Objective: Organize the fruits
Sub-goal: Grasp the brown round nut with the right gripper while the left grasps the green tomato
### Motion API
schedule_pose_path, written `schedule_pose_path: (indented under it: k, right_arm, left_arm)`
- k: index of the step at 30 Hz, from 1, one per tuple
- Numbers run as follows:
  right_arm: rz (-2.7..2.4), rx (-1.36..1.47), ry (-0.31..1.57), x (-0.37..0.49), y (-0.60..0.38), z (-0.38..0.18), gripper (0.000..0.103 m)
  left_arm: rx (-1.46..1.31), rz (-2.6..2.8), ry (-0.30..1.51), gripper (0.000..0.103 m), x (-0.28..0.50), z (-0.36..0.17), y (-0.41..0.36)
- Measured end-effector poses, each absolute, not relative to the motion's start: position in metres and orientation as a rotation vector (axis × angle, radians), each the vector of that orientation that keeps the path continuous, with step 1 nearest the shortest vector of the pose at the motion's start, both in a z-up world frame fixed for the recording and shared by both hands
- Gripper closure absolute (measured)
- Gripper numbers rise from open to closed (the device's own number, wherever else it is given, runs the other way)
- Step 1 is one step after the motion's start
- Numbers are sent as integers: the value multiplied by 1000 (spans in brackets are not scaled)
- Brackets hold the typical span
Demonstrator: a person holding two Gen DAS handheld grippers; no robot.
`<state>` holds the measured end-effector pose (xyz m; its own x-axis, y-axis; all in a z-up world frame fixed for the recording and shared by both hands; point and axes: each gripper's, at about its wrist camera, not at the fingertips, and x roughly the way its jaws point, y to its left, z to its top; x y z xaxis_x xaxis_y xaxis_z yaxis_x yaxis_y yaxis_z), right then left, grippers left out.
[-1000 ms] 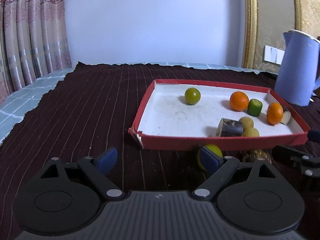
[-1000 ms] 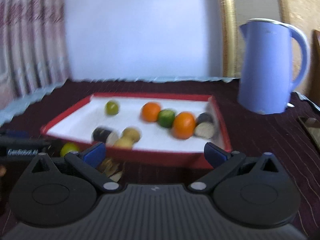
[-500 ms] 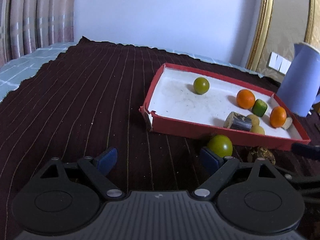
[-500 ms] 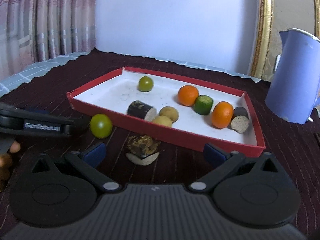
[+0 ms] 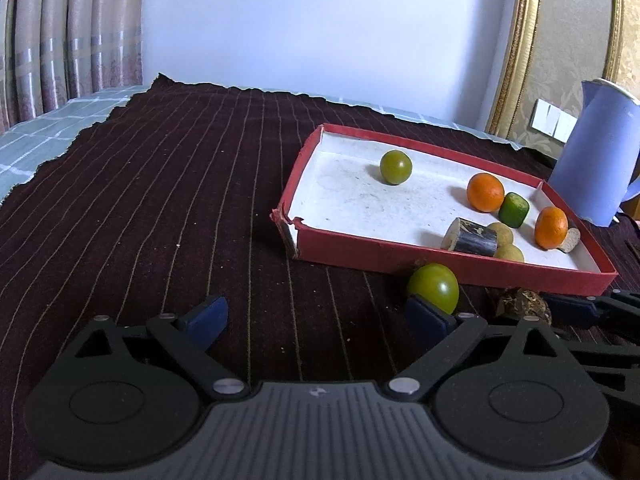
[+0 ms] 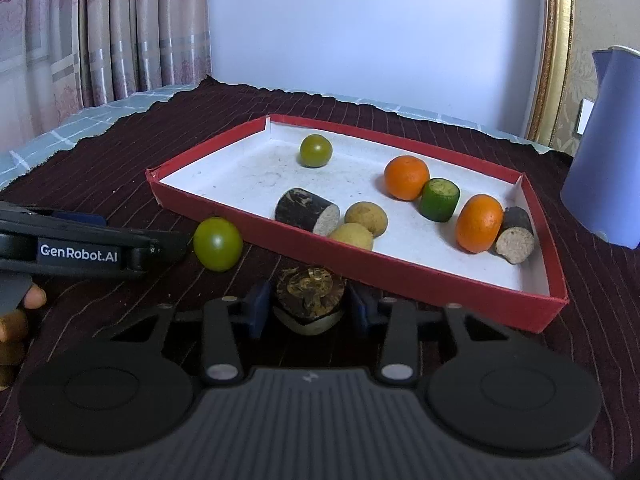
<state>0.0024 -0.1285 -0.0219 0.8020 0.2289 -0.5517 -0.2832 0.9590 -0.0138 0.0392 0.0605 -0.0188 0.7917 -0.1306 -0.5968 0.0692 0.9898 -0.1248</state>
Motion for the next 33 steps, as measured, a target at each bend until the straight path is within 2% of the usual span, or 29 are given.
schedule_pose_path:
  k: [6, 9, 16, 27, 29, 31, 33]
  right_arm:
    - [172, -157, 572, -7, -145, -22, 64]
    - [190, -67, 583, -5, -163, -24, 64]
    - [199, -38, 594, -1, -166, -27, 63]
    - [198, -49, 598, 0, -164, -28, 63]
    - [197, -50, 598, -1, -164, -28, 63]
    - [197, -48, 597, -1, -164, -28, 63]
    - [196, -51, 597, -1, -164, -28, 63]
  left_arm:
    - [-22, -150, 595, 7, 32, -12, 46]
    - [38, -164, 563, 7, 30, -8, 30]
    - [150, -193, 700, 6, 58, -17, -4]
    - [120, -126, 709, 7, 68, -17, -8]
    - [110, -137, 711, 14, 70, -17, -7]
    - [89, -169, 714, 40, 69, -14, -7]
    - [97, -172, 711, 54, 68, -12, -9]
